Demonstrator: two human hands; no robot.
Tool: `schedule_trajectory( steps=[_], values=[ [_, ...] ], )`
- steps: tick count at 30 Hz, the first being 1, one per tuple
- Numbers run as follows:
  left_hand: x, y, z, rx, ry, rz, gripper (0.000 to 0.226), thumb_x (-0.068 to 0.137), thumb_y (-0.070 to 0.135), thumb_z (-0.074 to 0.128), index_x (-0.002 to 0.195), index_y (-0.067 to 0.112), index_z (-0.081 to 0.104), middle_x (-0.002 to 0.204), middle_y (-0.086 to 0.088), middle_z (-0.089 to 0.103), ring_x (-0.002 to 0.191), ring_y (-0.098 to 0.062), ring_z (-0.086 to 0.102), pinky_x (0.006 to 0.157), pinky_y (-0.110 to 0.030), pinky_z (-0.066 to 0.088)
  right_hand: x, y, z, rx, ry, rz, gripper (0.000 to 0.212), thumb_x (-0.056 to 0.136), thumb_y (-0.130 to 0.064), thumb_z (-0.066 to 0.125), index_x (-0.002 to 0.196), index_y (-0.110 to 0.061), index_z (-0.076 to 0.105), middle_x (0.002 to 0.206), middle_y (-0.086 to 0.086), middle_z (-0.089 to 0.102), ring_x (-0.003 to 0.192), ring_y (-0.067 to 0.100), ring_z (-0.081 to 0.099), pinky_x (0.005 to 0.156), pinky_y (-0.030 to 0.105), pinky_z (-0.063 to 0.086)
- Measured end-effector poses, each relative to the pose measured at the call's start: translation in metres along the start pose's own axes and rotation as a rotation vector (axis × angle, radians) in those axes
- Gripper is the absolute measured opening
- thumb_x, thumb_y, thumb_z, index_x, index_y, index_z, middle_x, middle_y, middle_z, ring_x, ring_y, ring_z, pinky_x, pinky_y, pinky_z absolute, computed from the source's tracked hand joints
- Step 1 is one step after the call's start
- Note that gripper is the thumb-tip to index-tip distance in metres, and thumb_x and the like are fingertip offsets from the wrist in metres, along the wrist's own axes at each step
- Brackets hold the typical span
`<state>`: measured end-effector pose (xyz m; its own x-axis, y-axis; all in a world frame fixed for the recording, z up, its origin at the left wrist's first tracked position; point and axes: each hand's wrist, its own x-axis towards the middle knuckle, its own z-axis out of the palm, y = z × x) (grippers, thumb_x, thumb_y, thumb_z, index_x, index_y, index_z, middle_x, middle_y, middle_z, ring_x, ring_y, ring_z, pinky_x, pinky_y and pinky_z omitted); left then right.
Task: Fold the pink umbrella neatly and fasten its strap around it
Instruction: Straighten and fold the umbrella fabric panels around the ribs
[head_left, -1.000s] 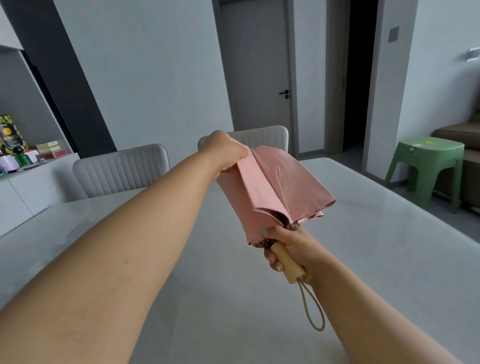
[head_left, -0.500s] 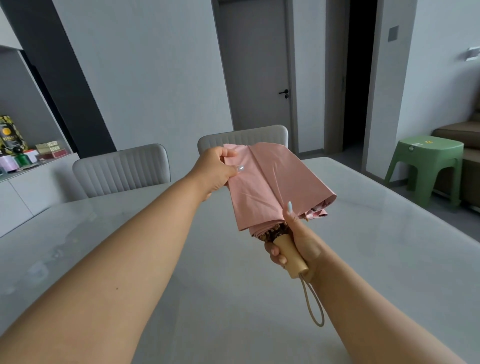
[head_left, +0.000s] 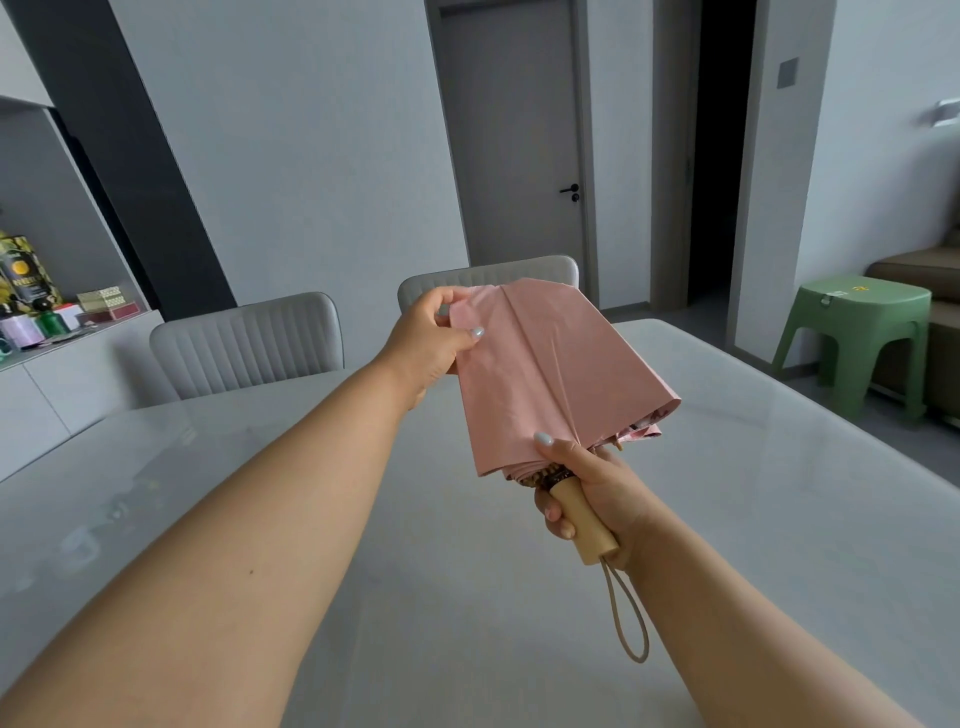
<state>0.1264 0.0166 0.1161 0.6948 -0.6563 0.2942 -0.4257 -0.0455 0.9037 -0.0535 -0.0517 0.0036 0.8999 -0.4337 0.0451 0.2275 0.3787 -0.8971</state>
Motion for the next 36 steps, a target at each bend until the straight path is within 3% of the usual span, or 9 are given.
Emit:
schedule_trajectory(
  steps=[4, 8, 13, 16, 20, 26, 28, 30, 36],
  values=[
    [0.011, 0.015, -0.008, 0.067, 0.067, 0.009, 0.028, 0.096, 0.02, 0.06, 0.123, 0.026, 0.06, 0.119, -0.007, 0.059, 0.082, -0.02, 0.064, 0.06, -0.027, 0.056, -0.001, 0.0, 0.001, -0.025, -0.014, -0.002, 0.041, 0.076, -0.03, 0.071, 0.1, 0.0, 0.055, 0.086, 0.023, 0.058, 0.04, 0.019, 0.047, 0.034, 0.021, 0.037],
    [0.022, 0.027, -0.014, 0.085, 0.076, -0.08, 0.005, 0.096, 0.022, 0.058, 0.095, 0.02, 0.063, 0.092, -0.007, 0.063, 0.068, -0.02, 0.059, 0.071, -0.034, 0.056, -0.001, 0.0, 0.002, -0.037, -0.026, -0.006, 0.037, 0.076, -0.03, 0.07, 0.094, 0.0, 0.056, 0.078, 0.02, 0.059, 0.04, 0.019, 0.047, 0.034, 0.021, 0.037],
    [0.03, 0.039, -0.02, 0.176, -0.008, -0.13, 0.017, 0.094, 0.024, 0.063, 0.081, 0.018, 0.057, 0.076, -0.003, 0.057, 0.064, -0.019, 0.055, 0.07, -0.033, 0.054, -0.002, -0.001, 0.002, -0.059, -0.044, -0.001, 0.038, 0.077, -0.031, 0.07, 0.093, 0.001, 0.057, 0.079, 0.022, 0.058, 0.041, 0.02, 0.047, 0.034, 0.022, 0.038],
    [0.032, 0.046, -0.024, 0.267, -0.084, -0.179, 0.019, 0.093, 0.031, 0.065, 0.083, 0.017, 0.057, 0.077, -0.002, 0.059, 0.069, -0.021, 0.059, 0.08, -0.037, 0.056, -0.003, -0.002, 0.002, -0.059, -0.055, 0.0, 0.037, 0.077, -0.03, 0.07, 0.094, 0.0, 0.056, 0.08, 0.021, 0.058, 0.041, 0.02, 0.047, 0.034, 0.022, 0.038],
    [0.032, 0.05, -0.031, 0.222, -0.107, -0.193, 0.023, 0.093, 0.025, 0.066, 0.075, 0.014, 0.057, 0.075, -0.005, 0.063, 0.067, -0.02, 0.063, 0.077, -0.035, 0.058, -0.004, -0.004, 0.002, -0.026, -0.063, -0.006, 0.033, 0.077, -0.028, 0.07, 0.089, -0.001, 0.055, 0.078, 0.02, 0.058, 0.039, 0.019, 0.046, 0.034, 0.021, 0.037],
    [0.03, 0.037, -0.03, 0.324, 0.073, -0.188, 0.023, 0.092, 0.017, 0.067, 0.074, 0.009, 0.055, 0.092, -0.018, 0.07, 0.073, -0.027, 0.065, 0.075, -0.036, 0.059, -0.005, -0.003, 0.003, -0.028, -0.054, 0.0, 0.032, 0.081, -0.024, 0.072, 0.094, 0.0, 0.056, 0.079, 0.021, 0.059, 0.039, 0.019, 0.048, 0.034, 0.021, 0.038],
    [0.026, 0.043, -0.024, 0.575, 0.289, -0.156, 0.009, 0.089, 0.01, 0.06, 0.083, 0.004, 0.06, 0.11, -0.023, 0.068, 0.086, -0.034, 0.064, 0.077, -0.037, 0.054, -0.004, -0.002, 0.004, -0.054, -0.021, 0.004, 0.029, 0.086, -0.022, 0.069, 0.098, 0.0, 0.056, 0.081, 0.022, 0.057, 0.039, 0.019, 0.049, 0.034, 0.022, 0.039],
    [0.018, 0.051, -0.007, 0.655, 0.419, -0.118, 0.034, 0.085, 0.011, 0.05, 0.116, 0.002, 0.058, 0.127, -0.02, 0.058, 0.112, -0.039, 0.057, 0.091, -0.042, 0.049, -0.002, 0.0, 0.005, -0.074, 0.015, 0.006, 0.031, 0.087, -0.022, 0.068, 0.102, 0.001, 0.055, 0.079, 0.021, 0.059, 0.04, 0.019, 0.05, 0.035, 0.022, 0.04],
    [-0.014, 0.031, 0.063, 0.413, 0.214, -0.264, 0.066, 0.098, 0.044, 0.044, 0.15, 0.009, 0.024, 0.15, -0.019, 0.03, 0.134, -0.039, 0.038, 0.108, -0.042, 0.034, -0.002, 0.002, 0.007, -0.108, 0.091, 0.003, 0.046, 0.084, -0.021, 0.073, 0.116, 0.004, 0.05, 0.076, 0.02, 0.059, 0.041, 0.02, 0.051, 0.037, 0.024, 0.041]
  ],
)
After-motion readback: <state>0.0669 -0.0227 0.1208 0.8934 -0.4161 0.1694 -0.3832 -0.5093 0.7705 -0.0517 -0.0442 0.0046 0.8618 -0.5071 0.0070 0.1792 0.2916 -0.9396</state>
